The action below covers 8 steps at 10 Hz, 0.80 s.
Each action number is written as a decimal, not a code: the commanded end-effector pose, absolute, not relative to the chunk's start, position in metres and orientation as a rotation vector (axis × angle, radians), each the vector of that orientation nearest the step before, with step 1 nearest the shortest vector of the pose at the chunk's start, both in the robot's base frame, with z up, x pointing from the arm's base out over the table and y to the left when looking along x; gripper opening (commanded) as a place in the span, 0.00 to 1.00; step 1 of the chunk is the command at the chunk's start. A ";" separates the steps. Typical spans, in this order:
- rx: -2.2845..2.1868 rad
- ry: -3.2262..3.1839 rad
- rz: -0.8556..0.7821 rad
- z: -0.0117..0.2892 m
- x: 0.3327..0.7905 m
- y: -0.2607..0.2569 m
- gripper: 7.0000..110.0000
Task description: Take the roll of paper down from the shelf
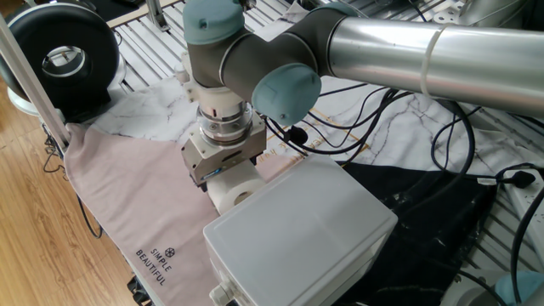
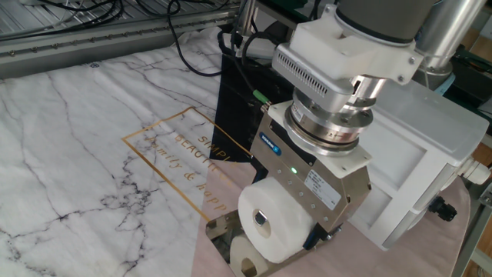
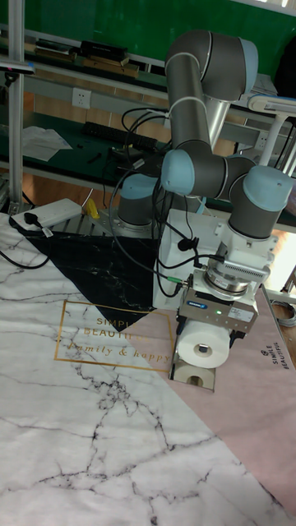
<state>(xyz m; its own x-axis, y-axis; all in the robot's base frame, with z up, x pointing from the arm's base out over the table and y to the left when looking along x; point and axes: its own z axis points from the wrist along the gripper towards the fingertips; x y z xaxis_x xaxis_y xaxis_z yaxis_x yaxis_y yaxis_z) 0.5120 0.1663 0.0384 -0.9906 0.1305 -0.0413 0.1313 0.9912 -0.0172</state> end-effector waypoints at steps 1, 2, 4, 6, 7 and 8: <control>0.217 3.094 -0.011 0.039 0.514 0.167 0.36; 0.222 3.103 -0.019 0.039 0.512 0.166 0.36; 0.239 3.104 -0.024 0.038 0.512 0.166 0.36; 0.232 3.107 -0.010 0.035 0.511 0.169 0.36; 0.208 3.105 0.007 0.033 0.512 0.171 0.36; 0.197 3.102 0.029 0.032 0.513 0.174 0.36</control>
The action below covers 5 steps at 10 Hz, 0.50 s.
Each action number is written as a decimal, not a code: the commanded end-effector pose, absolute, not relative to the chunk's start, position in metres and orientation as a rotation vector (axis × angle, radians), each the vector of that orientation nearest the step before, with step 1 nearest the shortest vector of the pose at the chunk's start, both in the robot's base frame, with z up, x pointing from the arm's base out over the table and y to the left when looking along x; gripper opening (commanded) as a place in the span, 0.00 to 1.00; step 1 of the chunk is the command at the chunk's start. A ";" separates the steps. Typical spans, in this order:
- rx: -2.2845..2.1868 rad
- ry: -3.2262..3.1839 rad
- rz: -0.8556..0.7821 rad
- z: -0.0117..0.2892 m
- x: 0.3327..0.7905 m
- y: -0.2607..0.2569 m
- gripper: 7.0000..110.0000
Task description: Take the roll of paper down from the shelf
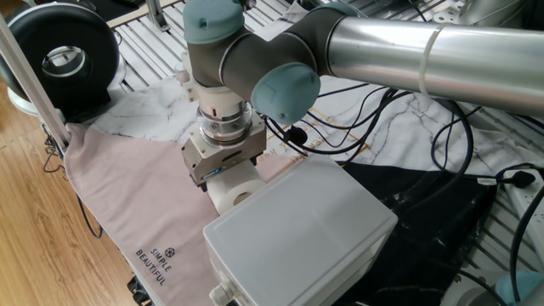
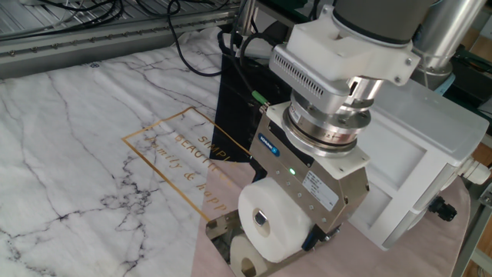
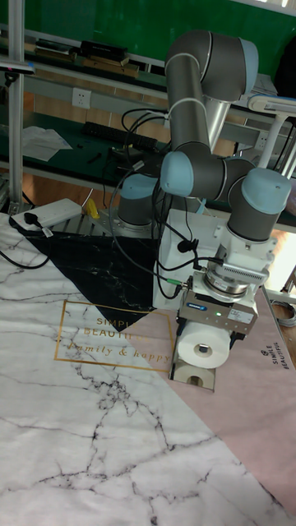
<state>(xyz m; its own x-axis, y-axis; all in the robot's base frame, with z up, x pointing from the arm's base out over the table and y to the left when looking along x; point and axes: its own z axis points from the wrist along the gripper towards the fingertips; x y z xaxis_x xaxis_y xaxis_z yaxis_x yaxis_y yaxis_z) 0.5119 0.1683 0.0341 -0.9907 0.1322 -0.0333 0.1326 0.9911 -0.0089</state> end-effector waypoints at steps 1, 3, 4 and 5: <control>0.191 3.098 0.029 0.031 0.514 0.174 0.36; 0.186 3.089 0.042 0.027 0.516 0.174 0.57; 0.184 3.085 0.042 0.025 0.518 0.174 0.57; 0.181 3.082 0.042 0.025 0.518 0.173 0.57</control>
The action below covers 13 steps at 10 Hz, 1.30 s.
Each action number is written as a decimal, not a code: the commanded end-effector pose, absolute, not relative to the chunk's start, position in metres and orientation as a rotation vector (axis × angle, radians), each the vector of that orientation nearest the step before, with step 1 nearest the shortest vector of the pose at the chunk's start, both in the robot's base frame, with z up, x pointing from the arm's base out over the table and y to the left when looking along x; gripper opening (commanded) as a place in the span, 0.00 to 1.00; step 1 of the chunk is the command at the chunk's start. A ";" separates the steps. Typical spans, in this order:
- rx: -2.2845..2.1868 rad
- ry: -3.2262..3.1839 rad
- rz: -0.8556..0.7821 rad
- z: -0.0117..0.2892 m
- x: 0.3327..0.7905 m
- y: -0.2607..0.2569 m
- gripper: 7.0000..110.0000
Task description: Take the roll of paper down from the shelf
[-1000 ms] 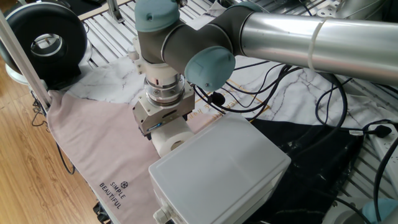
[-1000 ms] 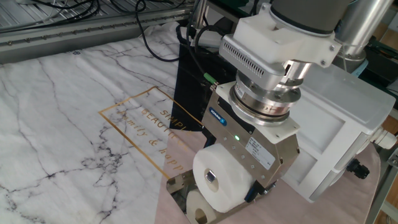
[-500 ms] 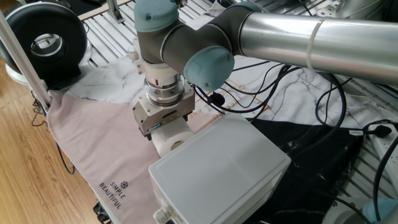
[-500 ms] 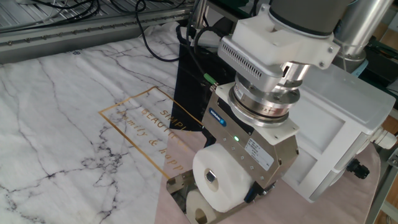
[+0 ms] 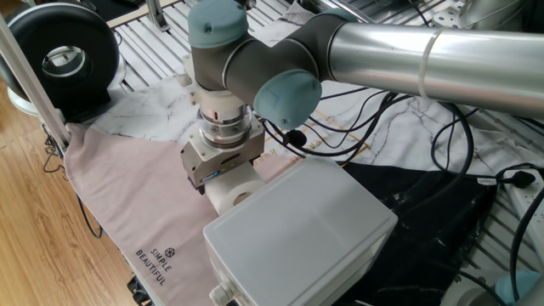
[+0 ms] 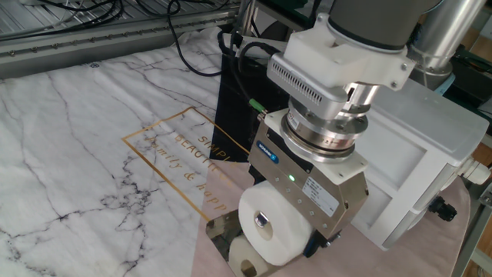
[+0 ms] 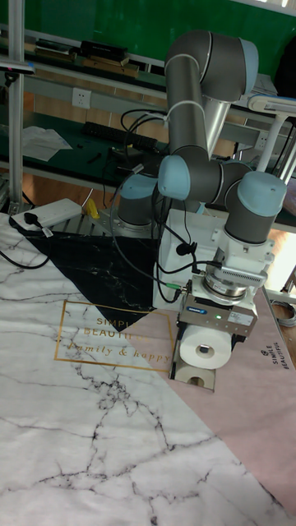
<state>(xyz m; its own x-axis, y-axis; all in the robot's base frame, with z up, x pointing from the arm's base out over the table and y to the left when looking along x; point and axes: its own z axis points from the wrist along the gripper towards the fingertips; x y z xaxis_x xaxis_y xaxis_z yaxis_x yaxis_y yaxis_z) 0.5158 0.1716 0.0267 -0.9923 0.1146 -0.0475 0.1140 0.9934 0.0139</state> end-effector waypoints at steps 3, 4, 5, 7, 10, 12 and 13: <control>0.177 3.069 0.019 0.023 0.521 0.169 0.57; 0.177 3.069 0.015 0.022 0.520 0.168 0.57; 0.175 3.072 0.005 0.022 0.519 0.166 0.57; 0.212 3.100 -0.055 0.027 0.513 0.158 0.57; 0.267 3.122 -0.084 0.031 0.509 0.164 0.00; 0.264 3.116 -0.042 0.031 0.511 0.170 0.00; 0.250 3.118 -0.038 0.036 0.512 0.166 0.00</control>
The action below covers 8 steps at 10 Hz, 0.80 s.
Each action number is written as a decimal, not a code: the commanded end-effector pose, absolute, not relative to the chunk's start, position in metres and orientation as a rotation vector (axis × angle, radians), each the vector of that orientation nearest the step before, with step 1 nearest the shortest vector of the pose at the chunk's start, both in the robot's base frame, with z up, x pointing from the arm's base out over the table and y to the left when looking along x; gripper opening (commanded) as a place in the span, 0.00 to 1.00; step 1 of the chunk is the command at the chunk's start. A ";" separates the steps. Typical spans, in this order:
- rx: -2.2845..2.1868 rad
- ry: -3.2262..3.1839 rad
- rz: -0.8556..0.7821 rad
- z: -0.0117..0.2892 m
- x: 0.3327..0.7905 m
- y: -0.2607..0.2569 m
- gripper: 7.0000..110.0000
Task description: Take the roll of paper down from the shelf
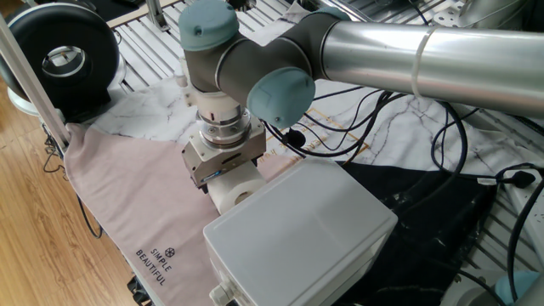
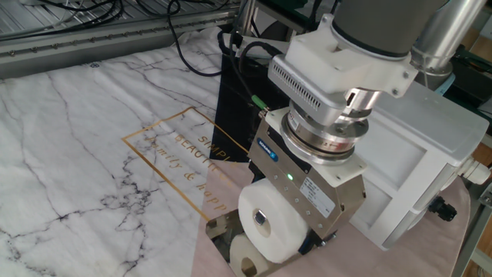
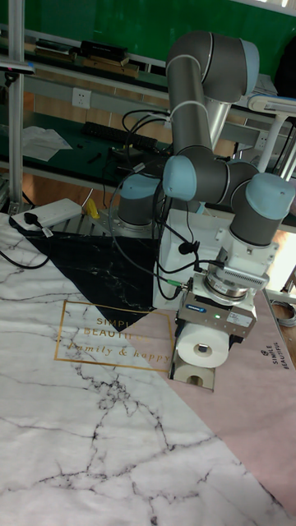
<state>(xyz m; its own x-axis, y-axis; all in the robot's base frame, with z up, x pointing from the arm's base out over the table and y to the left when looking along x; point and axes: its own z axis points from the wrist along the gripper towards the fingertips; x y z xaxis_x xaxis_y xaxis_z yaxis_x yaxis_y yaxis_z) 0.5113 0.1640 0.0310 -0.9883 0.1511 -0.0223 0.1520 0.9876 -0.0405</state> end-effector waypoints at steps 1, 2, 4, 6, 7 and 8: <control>0.236 3.119 -0.038 0.039 0.513 0.161 0.00; 0.231 3.117 -0.047 0.038 0.514 0.158 0.00; 0.230 3.109 -0.056 0.039 0.517 0.157 0.00; 0.225 3.113 -0.056 0.041 0.520 0.157 0.00; 0.226 3.117 -0.059 0.043 0.520 0.157 0.00; 0.226 3.118 -0.059 0.044 0.521 0.157 0.00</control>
<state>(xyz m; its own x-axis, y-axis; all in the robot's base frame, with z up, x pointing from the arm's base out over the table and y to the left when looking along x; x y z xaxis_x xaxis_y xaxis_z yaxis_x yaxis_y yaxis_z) 0.5186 0.1559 0.0403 -0.9901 0.1381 -0.0231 0.1390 0.9892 -0.0454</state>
